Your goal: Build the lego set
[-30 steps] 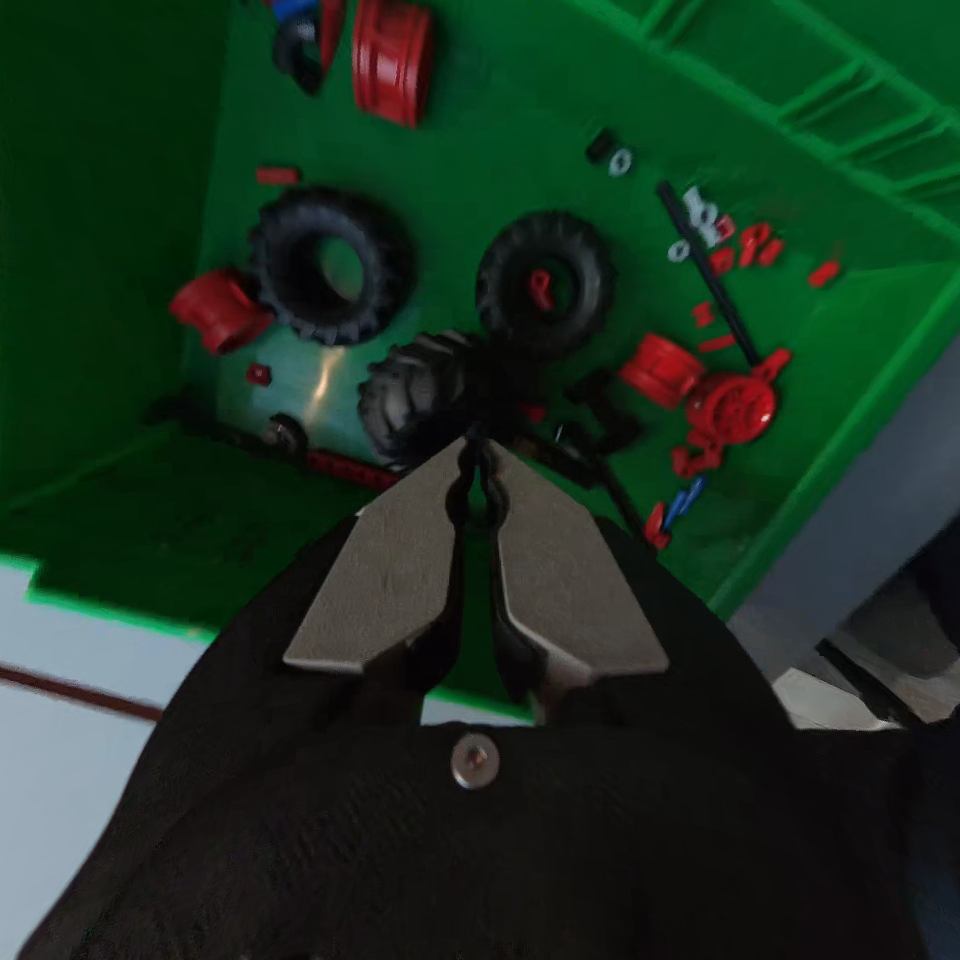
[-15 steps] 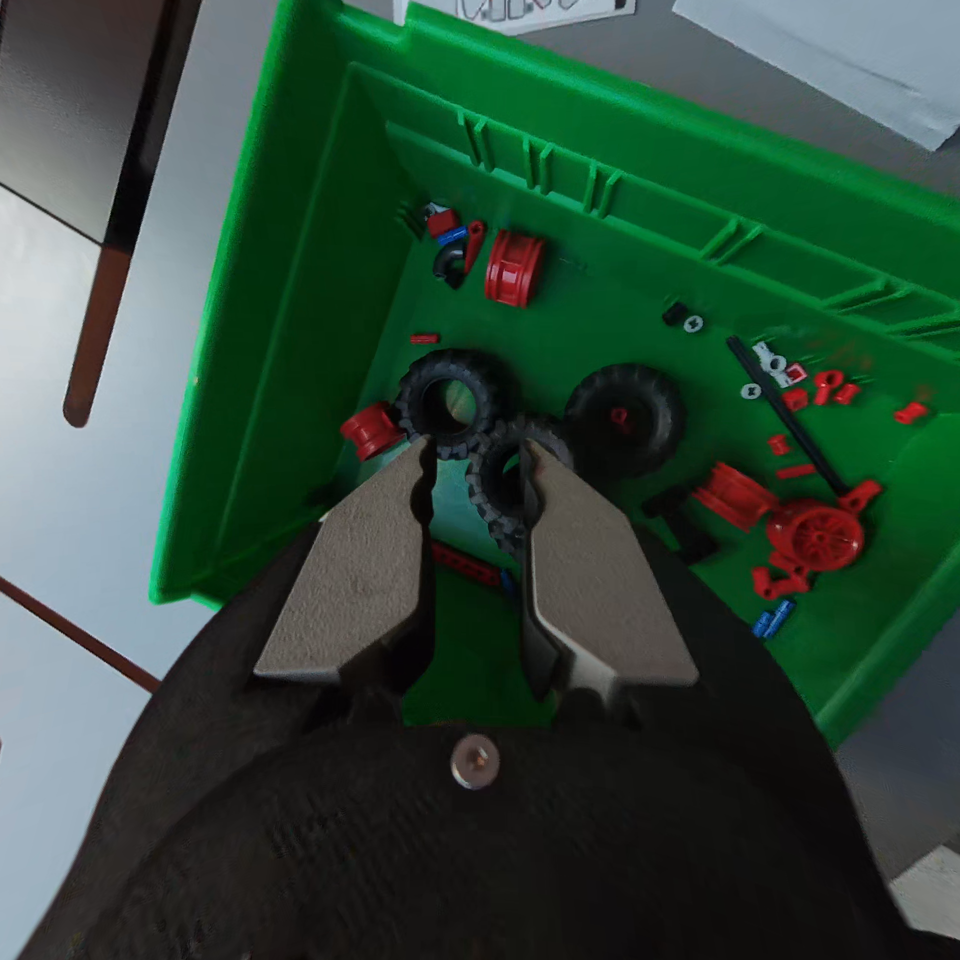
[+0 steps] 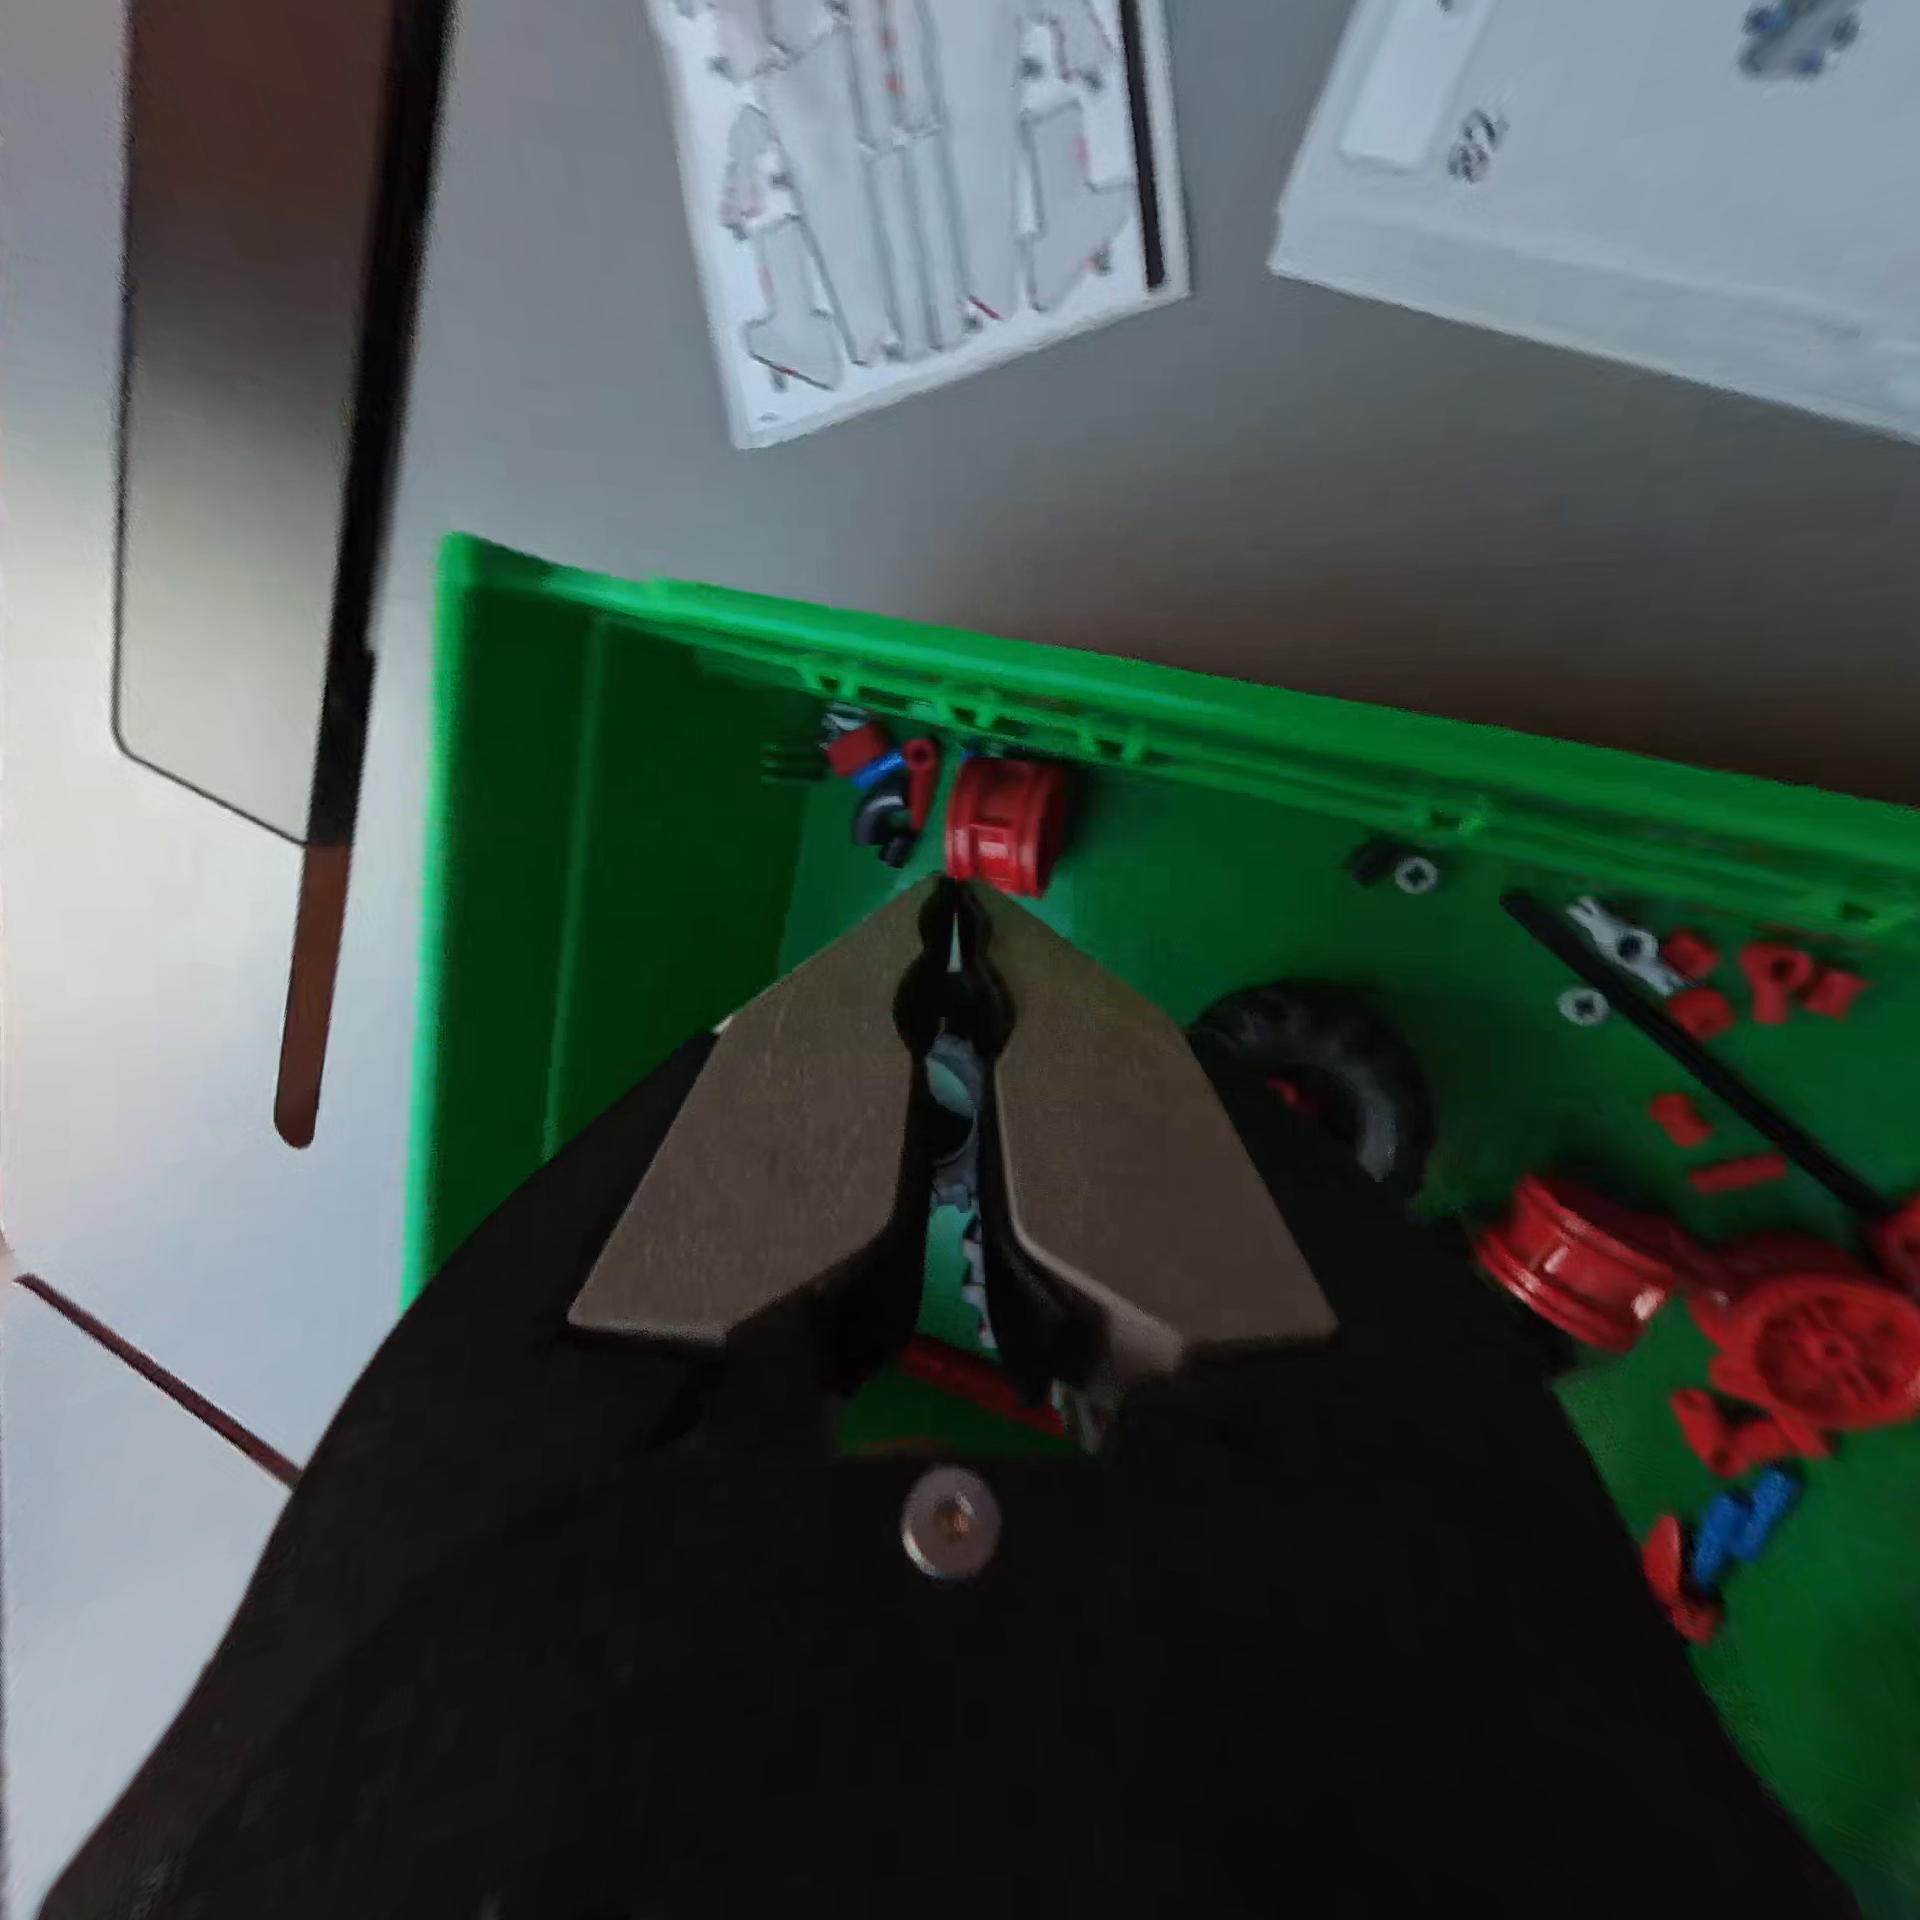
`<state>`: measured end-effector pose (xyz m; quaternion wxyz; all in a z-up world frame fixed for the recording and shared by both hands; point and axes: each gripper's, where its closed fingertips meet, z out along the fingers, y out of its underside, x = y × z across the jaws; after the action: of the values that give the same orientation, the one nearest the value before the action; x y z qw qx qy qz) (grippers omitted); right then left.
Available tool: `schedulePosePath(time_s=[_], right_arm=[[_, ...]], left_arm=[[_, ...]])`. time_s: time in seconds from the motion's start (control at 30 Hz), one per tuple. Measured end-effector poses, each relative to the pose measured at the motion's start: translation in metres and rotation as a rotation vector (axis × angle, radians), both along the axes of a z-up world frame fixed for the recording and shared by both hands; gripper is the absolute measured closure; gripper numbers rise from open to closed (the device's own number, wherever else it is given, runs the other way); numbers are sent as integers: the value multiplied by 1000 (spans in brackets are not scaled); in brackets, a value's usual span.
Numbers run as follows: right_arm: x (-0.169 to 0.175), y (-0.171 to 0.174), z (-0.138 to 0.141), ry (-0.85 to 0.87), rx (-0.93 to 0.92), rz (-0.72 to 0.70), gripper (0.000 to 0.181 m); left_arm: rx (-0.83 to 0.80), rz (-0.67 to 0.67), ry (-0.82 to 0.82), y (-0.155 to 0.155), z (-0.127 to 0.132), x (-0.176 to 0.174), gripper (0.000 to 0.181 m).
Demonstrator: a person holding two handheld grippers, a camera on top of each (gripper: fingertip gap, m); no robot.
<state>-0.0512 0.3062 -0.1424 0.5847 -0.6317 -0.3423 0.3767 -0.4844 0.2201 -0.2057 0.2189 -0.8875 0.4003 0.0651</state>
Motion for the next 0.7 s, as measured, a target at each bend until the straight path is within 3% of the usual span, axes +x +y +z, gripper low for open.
schedulePosePath(time_s=[0.03,0.1,0.17,0.33,0.43,0.53,0.7], right_arm=[[0,1,-1,1,-4,0,156],[-2,1,-2,-2,-12,4,156],[-3,1,-3,-7,-12,6,156],[0,0,1,6,5,-4,157],[0,0,2,14,0,2,156],[1,-2,5,18,12,3,157],[0,-4,8,25,16,18,156]], left_arm=[[31,36,-54,8,9,0,181],[62,23,-167,19,23,7,178],[52,17,-155,23,20,2,181],[-24,30,-32,24,-19,-7,181],[-180,49,164,3,-50,-34,181],[-308,101,175,-22,-42,-46,181],[-172,231,121,-6,-16,-69,181]])
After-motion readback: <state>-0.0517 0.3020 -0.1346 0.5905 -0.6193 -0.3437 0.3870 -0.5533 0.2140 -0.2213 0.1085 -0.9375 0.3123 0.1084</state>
